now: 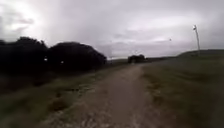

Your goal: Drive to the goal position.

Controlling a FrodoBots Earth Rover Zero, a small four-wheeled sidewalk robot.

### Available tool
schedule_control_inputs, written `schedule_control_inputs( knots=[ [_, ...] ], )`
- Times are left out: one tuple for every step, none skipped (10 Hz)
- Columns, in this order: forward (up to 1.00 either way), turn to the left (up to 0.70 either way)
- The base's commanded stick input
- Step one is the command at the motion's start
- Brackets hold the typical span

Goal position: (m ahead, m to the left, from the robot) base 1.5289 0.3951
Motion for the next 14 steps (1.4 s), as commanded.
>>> schedule_control_inputs(
  knots=[
    [0.5, 0.0],
    [0.5, 0.0],
    [0.5, 0.0],
    [0.5, 0.0],
    [0.5, 0.0],
    [0.5, 0.0],
    [0.5, 0.0],
    [0.5, 0.0],
    [0.5, 0.0],
    [0.5, 0.0],
    [0.5, 0.0],
    [0.5, 0.0],
    [0.5, 0.0],
    [0.5, 0.0]
  ],
)
